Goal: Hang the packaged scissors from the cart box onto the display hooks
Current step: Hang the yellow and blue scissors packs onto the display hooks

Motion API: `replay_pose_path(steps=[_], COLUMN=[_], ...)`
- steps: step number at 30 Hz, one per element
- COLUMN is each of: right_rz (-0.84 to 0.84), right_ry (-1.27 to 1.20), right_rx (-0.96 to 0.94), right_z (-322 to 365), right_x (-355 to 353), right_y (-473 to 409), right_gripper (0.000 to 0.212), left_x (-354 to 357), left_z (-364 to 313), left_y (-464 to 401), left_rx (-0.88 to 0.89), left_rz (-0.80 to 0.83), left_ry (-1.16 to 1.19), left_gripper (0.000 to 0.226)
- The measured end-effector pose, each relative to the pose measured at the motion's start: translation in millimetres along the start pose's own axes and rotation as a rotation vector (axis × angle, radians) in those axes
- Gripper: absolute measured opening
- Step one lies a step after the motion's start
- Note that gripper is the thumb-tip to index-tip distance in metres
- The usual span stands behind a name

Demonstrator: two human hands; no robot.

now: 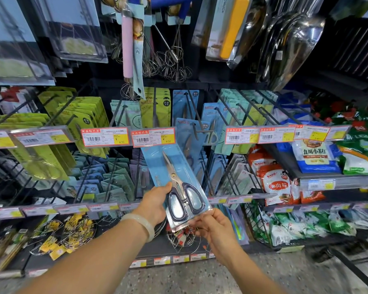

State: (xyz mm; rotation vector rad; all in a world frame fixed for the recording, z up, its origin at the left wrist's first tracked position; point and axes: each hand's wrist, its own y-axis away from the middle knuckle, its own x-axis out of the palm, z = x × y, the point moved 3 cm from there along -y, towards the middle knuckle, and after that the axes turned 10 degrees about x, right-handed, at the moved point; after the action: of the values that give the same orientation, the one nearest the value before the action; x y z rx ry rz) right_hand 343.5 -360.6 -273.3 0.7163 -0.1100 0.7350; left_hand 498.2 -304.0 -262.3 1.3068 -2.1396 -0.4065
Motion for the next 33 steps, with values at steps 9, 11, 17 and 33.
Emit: replay_pose_path(steps=[9,11,17,33], right_rz=[0.030,0.028,-0.023,-0.019], right_ry=[-0.042,-0.038,0.004,0.087], right_rx=[-0.021,-0.024,-0.009,0.076], right_z=[1.8,4.0,5.0,-3.5], right_x=[1.7,3.0,0.9,15.0], right_y=[0.1,1.4,-1.8,-8.0], right_gripper=[0.011,0.013,0.008,0.014], left_x=[4.1,4.1,7.0,11.7], left_z=[-2.3,-2.0,1.4,2.2], left_y=[-1.1,-2.1,-0.9,-9.1], left_rx=[0.000,0.009,0.019,0.106], left_rz=[0.030,0.034,0.082,0.104], left_ry=[-0.017,-0.016,0.028,0.005], left_gripper=[0.006,0.007,0.024,0.007])
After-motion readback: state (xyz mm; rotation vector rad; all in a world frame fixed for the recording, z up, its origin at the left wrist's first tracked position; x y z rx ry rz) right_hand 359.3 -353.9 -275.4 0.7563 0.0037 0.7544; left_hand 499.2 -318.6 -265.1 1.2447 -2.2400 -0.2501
